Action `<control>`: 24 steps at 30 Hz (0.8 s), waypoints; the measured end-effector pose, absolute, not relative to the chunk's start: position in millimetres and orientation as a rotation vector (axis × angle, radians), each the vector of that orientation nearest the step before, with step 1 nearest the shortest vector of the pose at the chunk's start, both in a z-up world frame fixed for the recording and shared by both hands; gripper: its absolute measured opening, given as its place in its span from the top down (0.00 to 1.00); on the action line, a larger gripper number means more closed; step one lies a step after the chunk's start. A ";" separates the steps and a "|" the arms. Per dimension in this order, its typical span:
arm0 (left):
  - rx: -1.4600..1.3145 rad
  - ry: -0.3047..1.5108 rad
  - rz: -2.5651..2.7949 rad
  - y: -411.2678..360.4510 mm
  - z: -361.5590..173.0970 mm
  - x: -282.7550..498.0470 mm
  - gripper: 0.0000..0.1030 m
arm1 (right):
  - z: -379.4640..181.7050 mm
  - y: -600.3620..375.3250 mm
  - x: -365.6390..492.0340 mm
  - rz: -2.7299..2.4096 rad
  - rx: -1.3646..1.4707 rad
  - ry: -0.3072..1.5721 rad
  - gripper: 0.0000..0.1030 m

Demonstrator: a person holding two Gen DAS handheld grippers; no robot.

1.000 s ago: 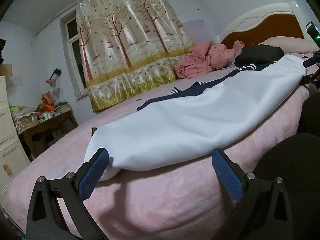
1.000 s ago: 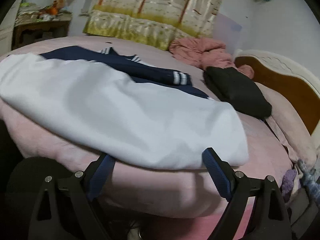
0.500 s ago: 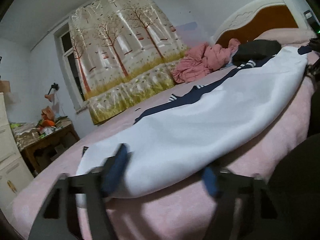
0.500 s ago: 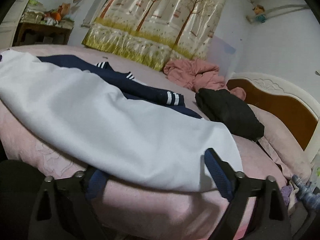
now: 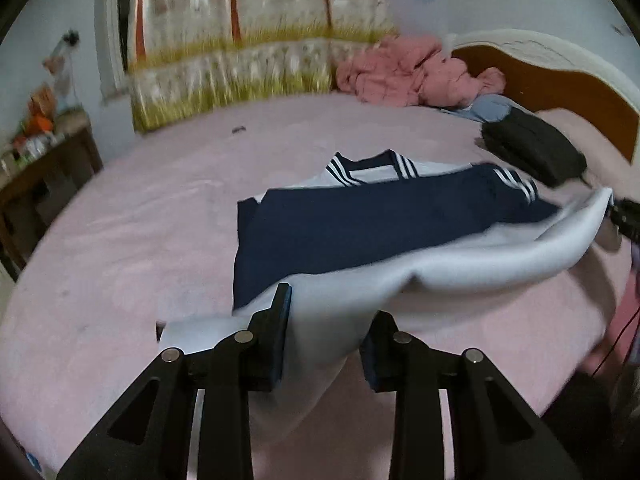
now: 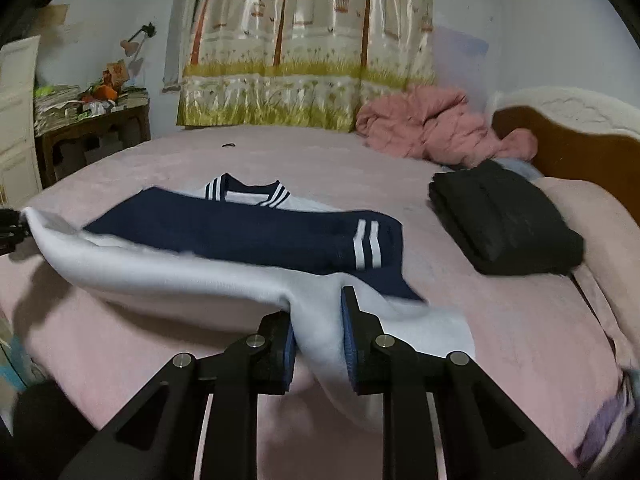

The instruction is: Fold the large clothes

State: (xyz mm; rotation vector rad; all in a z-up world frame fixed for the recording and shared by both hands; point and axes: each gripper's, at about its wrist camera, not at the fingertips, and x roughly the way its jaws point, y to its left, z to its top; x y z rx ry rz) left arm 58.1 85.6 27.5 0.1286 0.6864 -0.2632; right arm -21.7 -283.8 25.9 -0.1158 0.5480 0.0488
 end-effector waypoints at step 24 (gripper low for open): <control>-0.196 0.865 -0.224 103.6 -41.4 304.2 0.75 | -31.6 -293.0 281.3 -0.022 0.031 0.743 0.76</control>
